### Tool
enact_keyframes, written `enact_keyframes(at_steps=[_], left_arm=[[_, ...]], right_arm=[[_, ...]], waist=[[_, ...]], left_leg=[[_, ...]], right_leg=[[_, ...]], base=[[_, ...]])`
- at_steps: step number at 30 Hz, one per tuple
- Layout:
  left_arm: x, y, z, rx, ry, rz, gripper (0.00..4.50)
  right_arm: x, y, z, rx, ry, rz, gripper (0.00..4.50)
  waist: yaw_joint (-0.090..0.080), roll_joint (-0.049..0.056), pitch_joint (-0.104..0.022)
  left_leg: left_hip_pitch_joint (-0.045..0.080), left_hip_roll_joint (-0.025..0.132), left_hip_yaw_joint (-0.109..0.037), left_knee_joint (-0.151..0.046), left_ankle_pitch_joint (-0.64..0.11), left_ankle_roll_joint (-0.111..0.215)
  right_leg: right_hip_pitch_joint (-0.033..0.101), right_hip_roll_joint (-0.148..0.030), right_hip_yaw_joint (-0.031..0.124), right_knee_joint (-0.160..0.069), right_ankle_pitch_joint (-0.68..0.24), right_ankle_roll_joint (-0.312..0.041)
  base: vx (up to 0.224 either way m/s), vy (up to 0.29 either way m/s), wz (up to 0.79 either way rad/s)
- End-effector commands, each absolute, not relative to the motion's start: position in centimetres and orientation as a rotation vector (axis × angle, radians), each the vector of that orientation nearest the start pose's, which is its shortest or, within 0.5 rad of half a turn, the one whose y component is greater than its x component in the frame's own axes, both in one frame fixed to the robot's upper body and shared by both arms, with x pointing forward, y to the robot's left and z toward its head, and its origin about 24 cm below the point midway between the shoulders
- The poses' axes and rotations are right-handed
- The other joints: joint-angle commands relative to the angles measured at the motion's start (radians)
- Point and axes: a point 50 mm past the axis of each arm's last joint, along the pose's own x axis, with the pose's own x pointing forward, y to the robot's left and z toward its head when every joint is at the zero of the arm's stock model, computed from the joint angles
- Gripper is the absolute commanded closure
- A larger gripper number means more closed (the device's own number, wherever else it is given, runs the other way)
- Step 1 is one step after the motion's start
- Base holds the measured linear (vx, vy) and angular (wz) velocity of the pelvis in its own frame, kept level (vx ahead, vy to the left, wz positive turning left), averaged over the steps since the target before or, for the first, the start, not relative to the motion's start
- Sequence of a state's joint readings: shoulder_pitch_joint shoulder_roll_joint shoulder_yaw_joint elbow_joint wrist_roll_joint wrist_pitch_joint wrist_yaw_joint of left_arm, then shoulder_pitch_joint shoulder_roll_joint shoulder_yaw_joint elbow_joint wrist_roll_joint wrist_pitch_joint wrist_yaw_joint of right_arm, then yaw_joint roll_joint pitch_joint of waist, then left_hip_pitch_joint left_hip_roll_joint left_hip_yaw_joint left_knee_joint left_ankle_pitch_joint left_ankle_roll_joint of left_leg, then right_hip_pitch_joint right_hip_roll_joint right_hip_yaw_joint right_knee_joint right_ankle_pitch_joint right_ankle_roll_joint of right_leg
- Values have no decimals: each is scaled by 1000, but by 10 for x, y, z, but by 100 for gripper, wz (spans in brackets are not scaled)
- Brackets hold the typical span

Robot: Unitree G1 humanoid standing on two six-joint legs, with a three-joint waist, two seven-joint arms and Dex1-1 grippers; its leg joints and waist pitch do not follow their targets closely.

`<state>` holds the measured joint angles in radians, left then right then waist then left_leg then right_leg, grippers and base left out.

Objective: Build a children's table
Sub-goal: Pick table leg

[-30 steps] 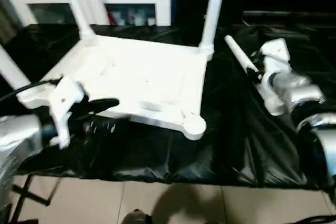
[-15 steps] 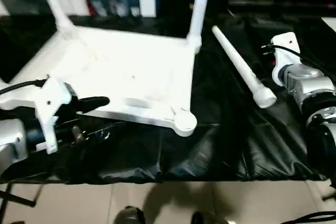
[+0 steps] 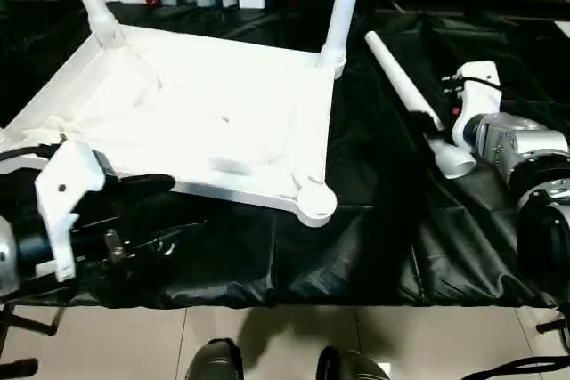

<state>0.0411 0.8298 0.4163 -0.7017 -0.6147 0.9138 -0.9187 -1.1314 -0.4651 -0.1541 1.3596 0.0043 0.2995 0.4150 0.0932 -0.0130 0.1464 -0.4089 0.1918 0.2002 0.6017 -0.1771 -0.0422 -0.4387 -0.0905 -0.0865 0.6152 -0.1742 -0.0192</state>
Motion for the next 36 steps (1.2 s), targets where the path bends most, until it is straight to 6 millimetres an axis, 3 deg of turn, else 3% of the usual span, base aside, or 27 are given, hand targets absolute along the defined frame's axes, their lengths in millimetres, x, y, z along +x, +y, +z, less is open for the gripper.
enact_keyframes(at_steps=[1,7,9,11,15,20,25,27,29,30,31,34,36], left_arm=[[188,223,181,281,331,-914,38],[186,222,183,277,337,-927,38],[183,223,182,284,361,-933,38],[182,223,182,286,373,-937,38],[180,225,183,290,392,-942,38],[178,226,182,289,417,-954,38],[179,226,182,288,429,-969,30],[178,228,184,288,439,-978,30],[178,229,185,290,441,-980,30],[180,229,185,291,442,-980,30],[180,229,185,291,442,-980,30],[188,226,183,285,407,-977,30],[190,224,183,282,394,-978,30]], right_arm=[[393,-248,113,-65,553,106,26],[392,-251,112,-131,559,96,26],[390,-251,107,-119,584,98,26],[389,-251,105,-112,597,100,26],[384,-250,98,-73,656,126,26],[377,-251,89,-38,751,163,26],[371,-253,82,-75,833,198,78],[368,-255,81,-90,865,211,103],[367,-256,80,-101,880,216,112],[365,-258,79,-111,894,218,112],[365,-258,79,-111,894,218,123],[359,-266,75,-166,947,233,150],[359,-268,75,-180,953,229,170]], waist=[[2,7,-59],[3,11,-53],[4,17,-48],[3,13,-46],[5,18,-37],[7,19,-36],[16,20,-43],[18,16,-54],[20,18,-53],[20,10,-63],[22,14,-61],[25,5,-85],[27,7,-87]], left_leg=[[25,37,-17,-74,-172,30],[26,37,-17,-73,-166,20],[26,38,-18,-75,-173,19],[25,38,-18,-75,-177,21],[28,40,-20,-82,-226,8],[32,42,-22,-87,-275,-15],[34,43,-23,-87,-275,-31],[36,43,-21,-83,-259,-31],[34,42,-21,-83,-253,-32],[36,43,-19,-81,-245,-31],[34,43,-20,-80,-234,-30],[37,43,-17,-72,-184,-27],[35,42,-17,-71,-176,-31]], right_leg=[[53,-48,56,-53,-167,-274],[54,-51,57,-51,-154,-286],[52,-51,58,-51,-146,-286],[53,-50,58,-53,-148,-286],[51,-53,59,-59,-210,-280],[50,-55,61,-63,-256,-266],[51,-57,62,-63,-255,-266],[55,-56,61,-58,-232,-273],[54,-54,61,-57,-214,-278],[58,-55,61,-56,-206,-281],[57,-55,61,-54,-194,-283],[64,-53,59,-45,-134,-296],[65,-52,58,-42,-110,-300]], base=[[0,0,0],[0,0,0],[0,0,0],[0,0,0],[0,0,0],[0,0,0],[0,0,0],[0,0,0],[0,0,0],[0,0,0],[0,0,0],[0,0,0],[0,0,0]])
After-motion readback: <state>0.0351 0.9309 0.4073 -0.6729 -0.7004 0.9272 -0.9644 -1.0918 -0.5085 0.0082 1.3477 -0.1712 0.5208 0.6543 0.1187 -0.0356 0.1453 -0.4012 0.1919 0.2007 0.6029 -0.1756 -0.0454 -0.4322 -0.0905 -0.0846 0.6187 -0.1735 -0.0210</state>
